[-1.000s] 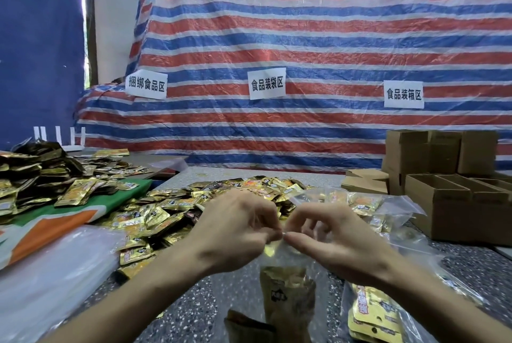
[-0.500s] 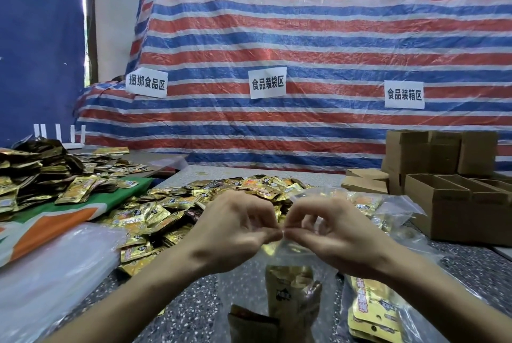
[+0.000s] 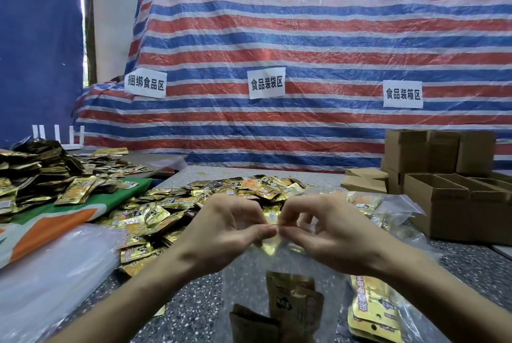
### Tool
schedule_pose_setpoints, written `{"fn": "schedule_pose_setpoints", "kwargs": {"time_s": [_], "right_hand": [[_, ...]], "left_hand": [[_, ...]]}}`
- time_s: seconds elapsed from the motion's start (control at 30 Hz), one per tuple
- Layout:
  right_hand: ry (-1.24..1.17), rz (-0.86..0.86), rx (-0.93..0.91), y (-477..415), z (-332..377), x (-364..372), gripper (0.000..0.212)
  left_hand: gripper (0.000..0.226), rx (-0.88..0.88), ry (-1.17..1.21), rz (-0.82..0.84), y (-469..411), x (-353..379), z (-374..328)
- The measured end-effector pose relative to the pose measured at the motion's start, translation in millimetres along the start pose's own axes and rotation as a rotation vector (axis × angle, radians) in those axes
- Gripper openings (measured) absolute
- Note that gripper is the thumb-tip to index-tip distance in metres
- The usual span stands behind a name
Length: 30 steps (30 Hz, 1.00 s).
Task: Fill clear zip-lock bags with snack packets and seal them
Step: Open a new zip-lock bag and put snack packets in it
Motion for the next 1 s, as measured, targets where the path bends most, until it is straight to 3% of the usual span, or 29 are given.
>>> {"fn": "schedule_pose_setpoints", "kwargs": {"time_s": [0.17,0.27,0.4,0.53,0.73,0.8,0.93,1.0], "right_hand": [[0.021,-0.032,0.010,2.6,-3.2,-2.4,0.009],[-0.017,-0.015,0.015,3.4,-3.7,0.4,0.008],[-0.064,0.004,0.003,0.0,1.2,1.9,0.025],[-0.065,0.008,-0.002,-4.7,0.1,4.5,0.009],[-0.070,-0.002,0.016,-4.2,-4.0,3.9,0.007],[-0.042,0.005,0.009,-5.3,-1.4,5.1,0.006],[-0.028,0.046,-0.007,-11.9,9.8,8.3,0.025],[-0.008,0.040,-0.030,-17.3,14.2,8.5,0.015]], "left_hand": [[0.017,-0.101,0.103,0.053,2.8,-3.6,13.5],[0.019,-0.062,0.036,0.022,4.3,-9.2,14.0],[0.023,0.027,-0.012,-0.031,4.9,-11.9,8.3],[0.019,0.042,0.005,-0.007,6.1,-6.6,3.6],[0.040,-0.020,-0.022,0.127,7.0,-1.3,12.5],[0.039,0.037,-0.084,0.081,6.7,-6.4,10.6],[0.037,0.202,-0.228,0.065,7.6,-2.4,1.8],[0.043,0.207,-0.213,0.082,8.0,1.4,2.3]]}}
Point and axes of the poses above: each hand's wrist, its own y-axis away from the middle knuckle, its own x-axis out of the palm, z = x × y, the point moved 9 cm from there along -y, towards the middle knuckle, and after that the axes turned 12 degrees about y, right-handed, at the moved point
